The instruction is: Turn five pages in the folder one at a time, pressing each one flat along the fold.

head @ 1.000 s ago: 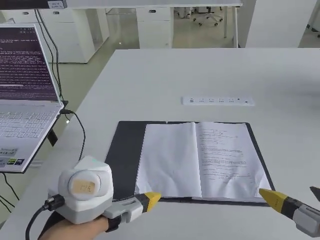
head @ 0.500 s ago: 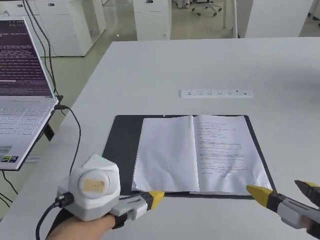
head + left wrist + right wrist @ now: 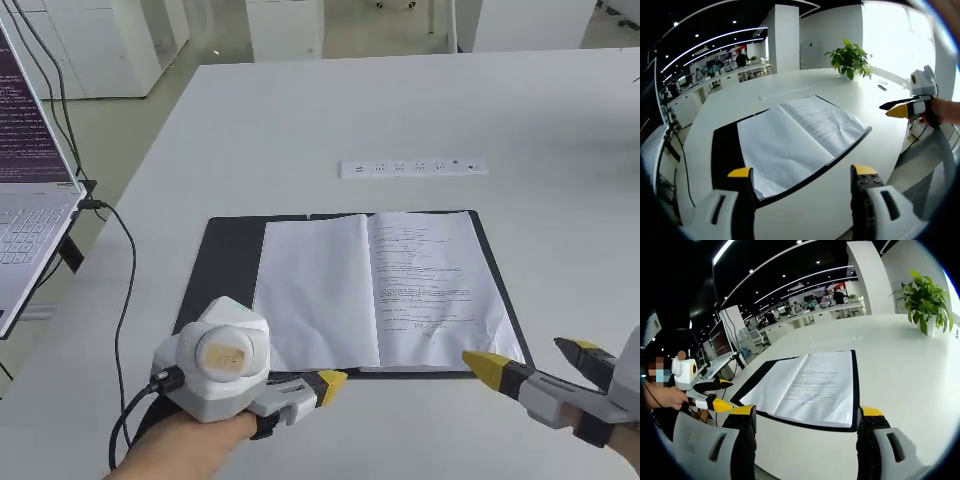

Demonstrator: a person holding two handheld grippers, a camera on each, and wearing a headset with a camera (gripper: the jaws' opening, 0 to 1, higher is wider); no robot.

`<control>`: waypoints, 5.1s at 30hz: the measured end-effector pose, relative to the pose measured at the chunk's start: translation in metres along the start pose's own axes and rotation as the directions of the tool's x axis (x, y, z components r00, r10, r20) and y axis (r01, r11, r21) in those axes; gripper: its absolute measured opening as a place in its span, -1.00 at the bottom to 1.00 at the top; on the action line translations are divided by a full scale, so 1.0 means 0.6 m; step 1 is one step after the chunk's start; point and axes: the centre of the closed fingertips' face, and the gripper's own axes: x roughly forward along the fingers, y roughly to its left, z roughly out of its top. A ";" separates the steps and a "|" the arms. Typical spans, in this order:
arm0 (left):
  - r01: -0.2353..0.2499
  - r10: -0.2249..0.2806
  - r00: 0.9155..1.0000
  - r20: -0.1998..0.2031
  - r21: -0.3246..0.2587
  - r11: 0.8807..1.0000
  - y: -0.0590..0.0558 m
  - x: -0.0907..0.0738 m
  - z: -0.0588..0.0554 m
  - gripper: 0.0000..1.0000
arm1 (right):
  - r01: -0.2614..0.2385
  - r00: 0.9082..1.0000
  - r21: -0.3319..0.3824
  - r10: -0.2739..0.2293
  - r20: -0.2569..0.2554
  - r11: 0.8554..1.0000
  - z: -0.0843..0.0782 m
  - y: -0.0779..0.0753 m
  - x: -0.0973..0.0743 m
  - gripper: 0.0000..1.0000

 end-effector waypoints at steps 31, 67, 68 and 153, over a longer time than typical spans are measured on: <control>0.184 -0.188 0.982 0.017 0.145 0.972 -0.148 0.179 0.067 0.42 | 0.005 1.000 0.016 -0.005 0.004 1.000 -0.009 -0.013 -0.005 0.60; 0.176 -0.183 0.983 0.028 0.165 0.970 -0.193 0.271 0.039 -0.05 | 0.008 1.000 0.060 -0.007 -0.007 0.998 -0.035 -0.070 0.029 0.44; 0.183 -0.190 0.981 0.029 0.167 0.969 -0.196 0.270 0.038 -0.09 | 0.006 1.000 0.062 -0.006 -0.008 0.998 -0.037 -0.071 0.031 0.44; 0.145 -0.153 0.986 0.066 0.111 0.983 -0.182 0.276 0.041 -0.96 | 0.002 1.000 0.444 -0.016 0.027 0.896 -0.056 -0.117 0.069 -1.00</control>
